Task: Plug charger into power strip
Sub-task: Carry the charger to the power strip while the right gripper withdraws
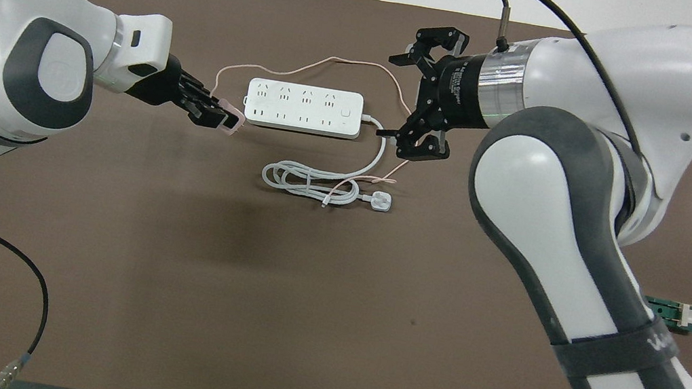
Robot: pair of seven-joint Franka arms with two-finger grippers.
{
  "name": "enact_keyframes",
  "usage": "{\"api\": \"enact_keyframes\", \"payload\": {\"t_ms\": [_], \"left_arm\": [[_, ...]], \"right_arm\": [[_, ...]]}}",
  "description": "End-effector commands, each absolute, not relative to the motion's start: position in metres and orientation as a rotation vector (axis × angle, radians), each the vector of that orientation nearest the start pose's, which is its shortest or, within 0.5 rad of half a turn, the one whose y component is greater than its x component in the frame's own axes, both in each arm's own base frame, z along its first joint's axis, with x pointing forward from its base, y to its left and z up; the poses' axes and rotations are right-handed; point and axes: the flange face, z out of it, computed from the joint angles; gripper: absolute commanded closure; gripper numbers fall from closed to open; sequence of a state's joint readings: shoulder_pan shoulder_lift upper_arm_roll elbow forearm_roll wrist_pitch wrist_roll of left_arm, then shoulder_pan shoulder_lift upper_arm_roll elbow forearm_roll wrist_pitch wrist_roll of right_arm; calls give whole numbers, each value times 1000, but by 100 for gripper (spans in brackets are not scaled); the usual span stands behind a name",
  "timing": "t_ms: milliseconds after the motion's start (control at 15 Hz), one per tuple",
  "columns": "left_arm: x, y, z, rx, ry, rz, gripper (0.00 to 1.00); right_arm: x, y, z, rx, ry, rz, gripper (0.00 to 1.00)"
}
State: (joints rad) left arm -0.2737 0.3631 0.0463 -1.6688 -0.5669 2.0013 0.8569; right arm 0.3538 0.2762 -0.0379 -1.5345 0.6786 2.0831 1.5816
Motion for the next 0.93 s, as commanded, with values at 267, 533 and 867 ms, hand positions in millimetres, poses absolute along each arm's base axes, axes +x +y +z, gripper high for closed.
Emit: {"api": "enact_keyframes", "payload": {"t_ms": [267,533,867], "left_arm": [[655,-221,402,-2603,1822,-408,100],[659,-227,391,-2370,1959,-488,100],[639,-240,368,-2359,2026,-411,100]], "right_arm": [[634,160,556,-2125,1466,342,0],[624,129,571,-2371,1227,208,0],[609,107,585,-2720,834,29,0]]}}
